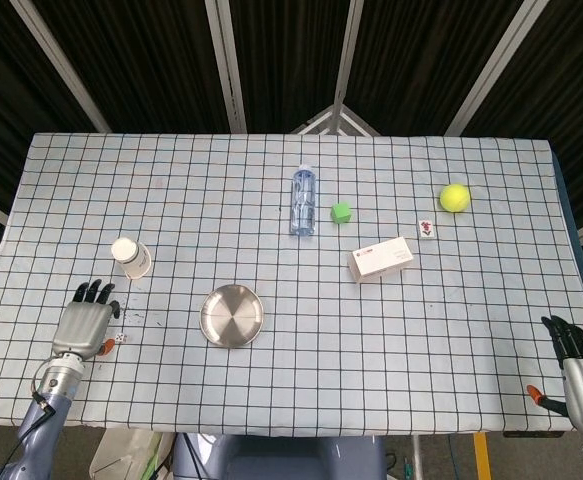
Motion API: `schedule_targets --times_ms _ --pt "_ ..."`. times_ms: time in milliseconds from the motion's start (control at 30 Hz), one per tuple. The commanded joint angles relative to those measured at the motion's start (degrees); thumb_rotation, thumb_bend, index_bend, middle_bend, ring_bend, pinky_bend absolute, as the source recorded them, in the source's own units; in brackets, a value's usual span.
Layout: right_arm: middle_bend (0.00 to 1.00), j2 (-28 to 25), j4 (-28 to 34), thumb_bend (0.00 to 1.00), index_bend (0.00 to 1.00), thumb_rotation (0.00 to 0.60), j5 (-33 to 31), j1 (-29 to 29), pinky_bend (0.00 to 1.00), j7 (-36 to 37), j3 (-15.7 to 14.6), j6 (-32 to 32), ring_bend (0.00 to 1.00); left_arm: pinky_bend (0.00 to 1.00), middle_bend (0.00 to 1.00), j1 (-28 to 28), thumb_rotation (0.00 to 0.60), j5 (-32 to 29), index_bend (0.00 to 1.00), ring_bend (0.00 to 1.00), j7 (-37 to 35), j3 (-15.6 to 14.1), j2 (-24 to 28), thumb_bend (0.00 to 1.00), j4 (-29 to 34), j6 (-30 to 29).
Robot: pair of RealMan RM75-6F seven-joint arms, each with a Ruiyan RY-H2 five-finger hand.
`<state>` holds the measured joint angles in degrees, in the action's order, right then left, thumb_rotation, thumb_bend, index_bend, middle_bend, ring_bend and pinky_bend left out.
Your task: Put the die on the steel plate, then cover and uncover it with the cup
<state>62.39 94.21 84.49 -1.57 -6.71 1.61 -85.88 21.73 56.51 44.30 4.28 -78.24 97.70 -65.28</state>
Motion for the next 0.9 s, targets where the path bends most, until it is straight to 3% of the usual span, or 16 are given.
schedule_targets --times_ms 33,900 --pt "0.12 0.0 0.0 0.04 0.11 0.600 -0.1 0.0 0.09 0.1 0.0 0.0 0.13 0.06 0.09 0.2 0.600 -0.1 0.41 0.00 0.0 -0.5 -0.6 0.36 -0.7 0.1" --pt "0.12 -0.5 0.5 0.04 0.11 0.600 -0.4 -0.1 0.09 0.4 0.0 0.0 0.13 0.06 0.12 1.1 0.600 0.2 0.45 0.00 -0.9 -3.0 -3.5 0.37 -4.2 0.0"
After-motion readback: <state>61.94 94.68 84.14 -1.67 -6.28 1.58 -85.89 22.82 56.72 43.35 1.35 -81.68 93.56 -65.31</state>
